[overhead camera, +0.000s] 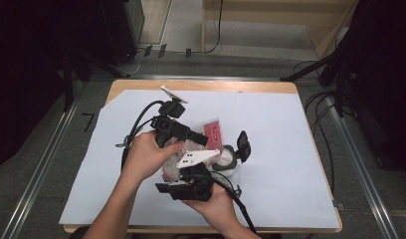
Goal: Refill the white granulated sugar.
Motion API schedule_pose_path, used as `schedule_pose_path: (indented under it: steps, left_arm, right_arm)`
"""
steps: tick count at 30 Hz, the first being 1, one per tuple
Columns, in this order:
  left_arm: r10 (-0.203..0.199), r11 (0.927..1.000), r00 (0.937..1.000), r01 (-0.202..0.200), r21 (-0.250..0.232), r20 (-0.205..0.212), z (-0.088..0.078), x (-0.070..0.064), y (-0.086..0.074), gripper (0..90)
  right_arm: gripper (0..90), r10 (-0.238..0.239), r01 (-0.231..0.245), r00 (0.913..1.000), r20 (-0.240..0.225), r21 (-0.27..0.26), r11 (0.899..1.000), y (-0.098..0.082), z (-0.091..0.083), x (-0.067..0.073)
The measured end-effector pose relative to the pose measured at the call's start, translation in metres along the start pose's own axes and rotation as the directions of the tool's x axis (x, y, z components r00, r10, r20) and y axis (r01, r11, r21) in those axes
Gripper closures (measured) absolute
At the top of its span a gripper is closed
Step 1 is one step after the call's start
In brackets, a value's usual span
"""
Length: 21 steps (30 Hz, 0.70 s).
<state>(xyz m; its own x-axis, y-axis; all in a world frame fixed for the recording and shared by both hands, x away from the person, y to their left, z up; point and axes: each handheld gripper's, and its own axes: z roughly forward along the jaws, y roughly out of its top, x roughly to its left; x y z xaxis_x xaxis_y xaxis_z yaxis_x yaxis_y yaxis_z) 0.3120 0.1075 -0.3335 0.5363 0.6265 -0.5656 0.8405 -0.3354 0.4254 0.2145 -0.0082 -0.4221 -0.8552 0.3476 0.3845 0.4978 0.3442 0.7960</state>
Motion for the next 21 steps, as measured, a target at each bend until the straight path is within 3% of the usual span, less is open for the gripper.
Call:
schedule_pose_path:
  steps: [21]
  left_arm:
    - [0.026, 0.9996, 0.9996, -0.026, -0.006, -0.005, 0.0005, -0.0027, 0.0003, 67.8]
  right_arm:
    - [63.4, -0.007, 0.007, 1.0000, 0.001, 0.003, 1.000, 0.0001, -0.0007, -0.0013]
